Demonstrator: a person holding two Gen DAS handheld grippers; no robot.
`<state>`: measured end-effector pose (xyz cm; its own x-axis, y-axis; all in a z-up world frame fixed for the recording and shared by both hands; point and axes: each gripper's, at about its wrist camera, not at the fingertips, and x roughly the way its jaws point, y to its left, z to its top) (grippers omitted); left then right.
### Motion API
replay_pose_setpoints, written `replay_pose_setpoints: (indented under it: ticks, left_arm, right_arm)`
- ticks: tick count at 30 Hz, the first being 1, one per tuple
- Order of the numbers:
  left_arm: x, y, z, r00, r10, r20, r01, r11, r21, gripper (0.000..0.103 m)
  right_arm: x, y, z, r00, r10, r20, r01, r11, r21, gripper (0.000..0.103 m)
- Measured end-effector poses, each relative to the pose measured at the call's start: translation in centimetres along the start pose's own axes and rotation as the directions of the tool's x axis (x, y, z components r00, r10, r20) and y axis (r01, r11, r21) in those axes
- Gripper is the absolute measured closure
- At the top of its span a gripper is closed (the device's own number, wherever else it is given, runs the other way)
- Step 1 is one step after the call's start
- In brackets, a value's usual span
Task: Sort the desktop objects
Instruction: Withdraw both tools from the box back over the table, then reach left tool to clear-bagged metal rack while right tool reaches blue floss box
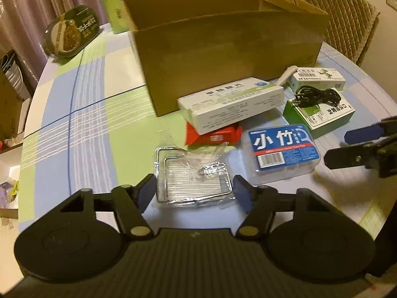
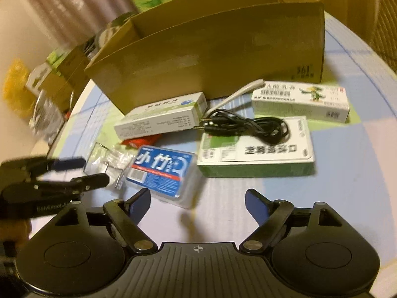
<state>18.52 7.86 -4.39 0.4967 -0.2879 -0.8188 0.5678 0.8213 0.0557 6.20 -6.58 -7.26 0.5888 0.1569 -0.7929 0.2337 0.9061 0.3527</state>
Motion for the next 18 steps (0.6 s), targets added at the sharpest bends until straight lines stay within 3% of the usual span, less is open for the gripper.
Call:
replay_pose_setpoints:
  ticks: [1,5,6,8,10,18]
  left_arm:
    - [-0.2,0.5,-0.1,1.0,-0.004,-0.002,0.004,1.0,-0.013,0.065]
    - [-0.5,1.2,-0.6,1.0,0.001,-0.016,-0.001,1.0,0.009,0.063]
    - [-0.5,1.3,-0.7,1.0,-0.004,-0.014,0.004,1.0,0.009,0.06]
    - [-0.6,1.2,-0.9,1.0,-0.017,-0.011,0.017,1.0,0.014,0.037]
    - [-0.7,1.1,-1.1,1.0,-0.015,0.0,0.015,0.999,0.04,0.029]
    - [-1.3,2.1,-1.7,1.0,0.002,0.0,-0.002,0.996,0.085,0.024]
  right_arm:
    - [0.2,0.4,0.1,1.0,-0.011,0.002,0.011,1.0,0.017,0.014]
    - [1.2,2.1,0.4,0.999,-0.035,0.0,0.035,0.998,0.043,0.012]
    - [1.5,2.4,0.5,0.999,-0.038,-0.003,0.038,0.998,0.05,0.012]
    - [2.1,2.9,0.6,0.999,-0.042,-0.014,0.042,0.997,0.067,0.011]
    - [2.7,3.2,0.6,0.999,-0.045,-0.028,0.048,0.996,0.082,0.011]
    - [5.0,4.4,1.2,0.995,-0.083,-0.056,0.09,0.988,0.127,0.007]
